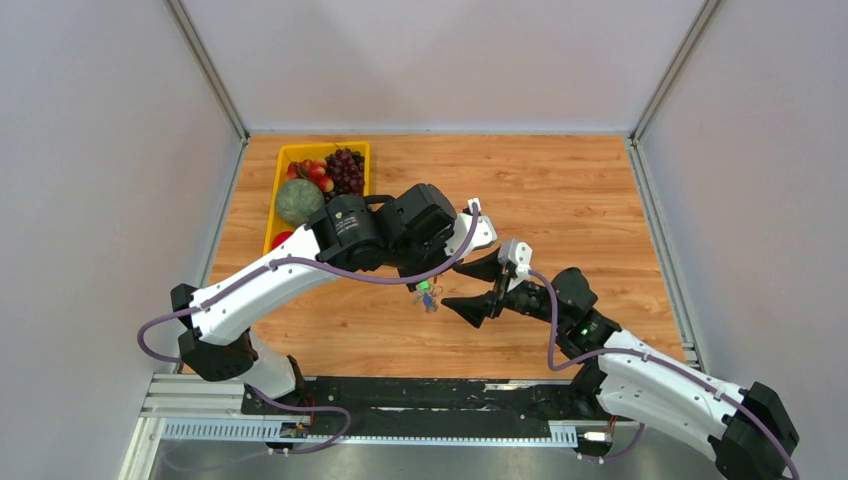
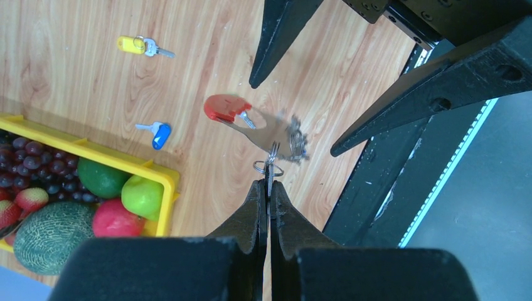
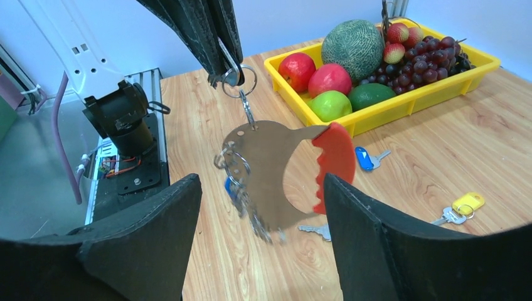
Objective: Remove the keys from the keyring
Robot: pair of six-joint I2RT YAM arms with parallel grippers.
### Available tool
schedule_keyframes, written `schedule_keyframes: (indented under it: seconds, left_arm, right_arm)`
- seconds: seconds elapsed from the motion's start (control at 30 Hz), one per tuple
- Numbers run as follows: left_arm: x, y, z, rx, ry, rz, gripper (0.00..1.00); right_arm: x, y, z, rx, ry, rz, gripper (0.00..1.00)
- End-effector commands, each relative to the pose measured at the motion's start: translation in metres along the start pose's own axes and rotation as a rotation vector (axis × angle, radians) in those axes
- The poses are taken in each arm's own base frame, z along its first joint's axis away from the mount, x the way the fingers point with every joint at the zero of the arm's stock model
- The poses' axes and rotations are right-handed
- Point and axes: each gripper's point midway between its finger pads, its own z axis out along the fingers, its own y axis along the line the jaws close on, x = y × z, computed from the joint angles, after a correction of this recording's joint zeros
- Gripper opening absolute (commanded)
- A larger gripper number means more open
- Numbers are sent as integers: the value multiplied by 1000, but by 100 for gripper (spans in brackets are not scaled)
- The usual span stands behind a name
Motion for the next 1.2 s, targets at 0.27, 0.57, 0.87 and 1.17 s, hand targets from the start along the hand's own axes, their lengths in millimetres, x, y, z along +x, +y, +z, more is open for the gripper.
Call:
schedule_keyframes:
  seconds: [0.27,0.57,0.87,1.17]
  left_arm:
    - [-10,2,-12,-16,-50,-28,0]
    - [-10,-1,-15,-3,-61,-30,0]
    - [-5,-1,-12,-3,-49,-22,0]
    - [-5,-1,-8,-3,-38,-20,0]
  right_arm:
    - [-23,6,14,-43,-47,39,73]
    - [-14,-6,25,0,-25,76,14]
    - [-14,-5,17,3,-20,13,0]
    - [-7,-4,17,-10,18,7,13]
